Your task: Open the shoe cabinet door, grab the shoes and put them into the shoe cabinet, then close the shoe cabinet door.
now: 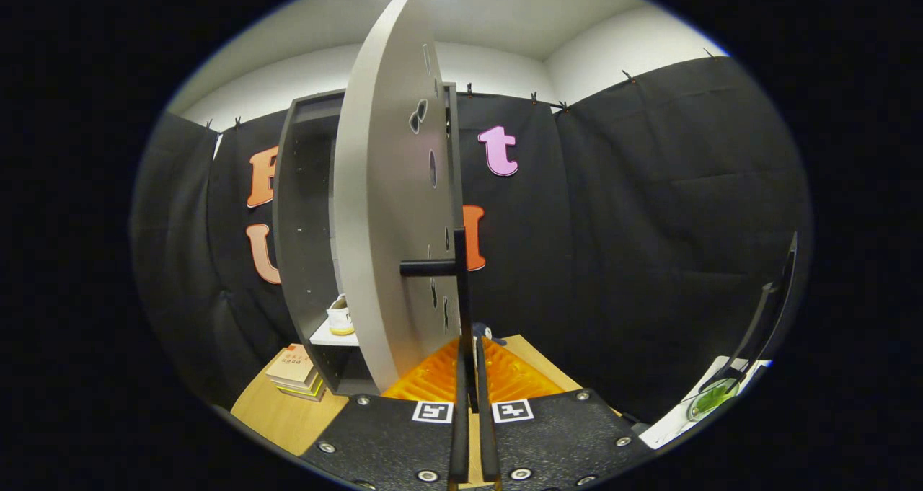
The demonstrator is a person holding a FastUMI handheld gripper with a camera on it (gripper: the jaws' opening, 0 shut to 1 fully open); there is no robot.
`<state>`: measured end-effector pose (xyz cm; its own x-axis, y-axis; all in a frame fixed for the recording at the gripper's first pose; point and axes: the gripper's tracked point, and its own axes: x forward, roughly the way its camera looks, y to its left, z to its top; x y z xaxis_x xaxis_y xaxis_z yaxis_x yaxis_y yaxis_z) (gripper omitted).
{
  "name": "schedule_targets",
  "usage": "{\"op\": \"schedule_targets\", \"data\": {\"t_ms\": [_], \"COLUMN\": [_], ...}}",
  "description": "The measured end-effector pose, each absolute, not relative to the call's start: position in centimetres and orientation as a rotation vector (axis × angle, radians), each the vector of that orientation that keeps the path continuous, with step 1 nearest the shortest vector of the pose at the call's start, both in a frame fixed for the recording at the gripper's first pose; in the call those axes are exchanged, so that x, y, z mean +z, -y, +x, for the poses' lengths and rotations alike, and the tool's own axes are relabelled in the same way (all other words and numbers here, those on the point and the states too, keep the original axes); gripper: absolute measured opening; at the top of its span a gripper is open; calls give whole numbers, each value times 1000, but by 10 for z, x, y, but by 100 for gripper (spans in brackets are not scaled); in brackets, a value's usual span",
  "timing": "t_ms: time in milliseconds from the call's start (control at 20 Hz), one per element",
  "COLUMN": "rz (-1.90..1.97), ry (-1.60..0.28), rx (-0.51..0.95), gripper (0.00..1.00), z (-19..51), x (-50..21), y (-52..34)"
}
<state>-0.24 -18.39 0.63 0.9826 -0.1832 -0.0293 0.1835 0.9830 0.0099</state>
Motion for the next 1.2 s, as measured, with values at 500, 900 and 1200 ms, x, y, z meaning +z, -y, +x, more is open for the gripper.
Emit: {"op": "schedule_targets", "data": {"t_ms": [500,900,1200], "rz": [-14,-31,5], "ry": [-33,-28,-35], "rx": [-163,-258,-311], "gripper": [5,6,2], "z": [-13,-33,-45], "x": [8,16,13], "y": [201,232,250]}}
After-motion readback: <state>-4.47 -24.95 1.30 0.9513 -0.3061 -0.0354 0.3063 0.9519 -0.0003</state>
